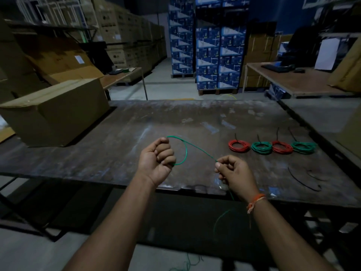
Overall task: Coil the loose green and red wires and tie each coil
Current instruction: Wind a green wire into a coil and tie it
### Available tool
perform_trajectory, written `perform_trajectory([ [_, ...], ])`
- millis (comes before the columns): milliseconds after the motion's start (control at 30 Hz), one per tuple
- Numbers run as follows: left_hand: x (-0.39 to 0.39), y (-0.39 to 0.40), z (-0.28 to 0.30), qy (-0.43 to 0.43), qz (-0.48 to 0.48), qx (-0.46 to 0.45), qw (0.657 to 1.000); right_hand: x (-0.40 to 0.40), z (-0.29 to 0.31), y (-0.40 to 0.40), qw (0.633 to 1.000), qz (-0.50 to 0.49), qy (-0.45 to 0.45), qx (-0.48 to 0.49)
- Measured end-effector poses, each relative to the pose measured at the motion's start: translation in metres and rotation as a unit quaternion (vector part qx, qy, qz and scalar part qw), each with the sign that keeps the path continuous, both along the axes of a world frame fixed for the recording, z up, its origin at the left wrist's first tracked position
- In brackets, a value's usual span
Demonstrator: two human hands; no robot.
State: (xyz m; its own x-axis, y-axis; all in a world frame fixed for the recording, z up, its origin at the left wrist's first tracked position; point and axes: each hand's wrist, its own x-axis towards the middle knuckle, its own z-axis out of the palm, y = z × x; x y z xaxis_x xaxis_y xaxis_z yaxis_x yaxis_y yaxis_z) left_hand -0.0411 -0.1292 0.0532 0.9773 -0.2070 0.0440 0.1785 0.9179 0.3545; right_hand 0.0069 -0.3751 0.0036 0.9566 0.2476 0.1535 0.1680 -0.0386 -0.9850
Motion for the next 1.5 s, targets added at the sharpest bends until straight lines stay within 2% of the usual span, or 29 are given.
perform_trajectory([
  [100,-0.002,-0.002,0.000,-0.002,0.012,0.028,1.000,0.003,-0.006,-0.001,0.997,-0.061,-0.028,-0.024],
  [167,-0.003,-0.002,-0.003,-0.002,0.023,0.027,0.999,0.004,-0.009,0.002,0.996,-0.052,-0.043,-0.053],
  [333,0.001,0.016,-0.003,0.011,0.087,0.016,0.996,0.004,-0.023,0.006,0.977,0.110,-0.043,-0.180],
  [433,0.004,0.026,-0.004,0.028,0.116,0.036,0.992,0.000,-0.021,0.015,0.985,0.111,-0.024,-0.130],
  [533,0.008,0.034,-0.006,0.034,0.124,0.051,0.990,0.003,-0.010,0.030,0.998,0.008,-0.060,-0.030],
  [567,0.009,0.037,-0.006,0.036,0.125,0.055,0.990,0.005,-0.008,0.035,0.996,-0.025,-0.083,-0.025],
  [633,0.010,0.043,-0.005,0.038,0.126,0.062,0.989,0.011,-0.010,0.040,0.984,-0.015,-0.126,-0.123],
  [700,0.011,0.049,-0.005,0.040,0.125,0.063,0.989,0.013,-0.014,0.045,0.954,0.084,-0.131,-0.257],
  [733,0.012,0.053,-0.004,0.039,0.127,0.062,0.989,0.014,-0.016,0.045,0.949,0.103,-0.126,-0.269],
  [833,0.013,0.069,-0.002,0.032,0.143,0.042,0.988,0.021,-0.019,0.039,0.972,0.056,-0.113,-0.200],
  [933,0.014,0.081,-0.004,0.029,0.148,0.027,0.988,0.019,-0.025,0.040,0.956,0.131,-0.074,-0.251],
  [967,0.015,0.082,-0.005,0.031,0.146,0.026,0.989,0.016,-0.027,0.044,0.959,0.128,-0.069,-0.242],
  [1100,0.019,0.087,-0.004,0.034,0.138,0.002,0.990,0.009,-0.022,0.062,0.979,0.039,-0.086,-0.179],
  [1233,0.021,0.098,0.000,0.048,0.150,0.026,0.987,0.003,-0.019,0.071,0.967,-0.045,-0.157,-0.195],
  [1400,0.020,0.089,0.004,0.072,0.166,0.149,0.972,-0.008,0.021,0.097,0.913,0.035,-0.334,-0.232],
  [1500,0.019,0.078,0.003,0.063,0.174,0.224,0.957,-0.012,0.046,0.116,0.877,0.065,-0.405,-0.251],
])
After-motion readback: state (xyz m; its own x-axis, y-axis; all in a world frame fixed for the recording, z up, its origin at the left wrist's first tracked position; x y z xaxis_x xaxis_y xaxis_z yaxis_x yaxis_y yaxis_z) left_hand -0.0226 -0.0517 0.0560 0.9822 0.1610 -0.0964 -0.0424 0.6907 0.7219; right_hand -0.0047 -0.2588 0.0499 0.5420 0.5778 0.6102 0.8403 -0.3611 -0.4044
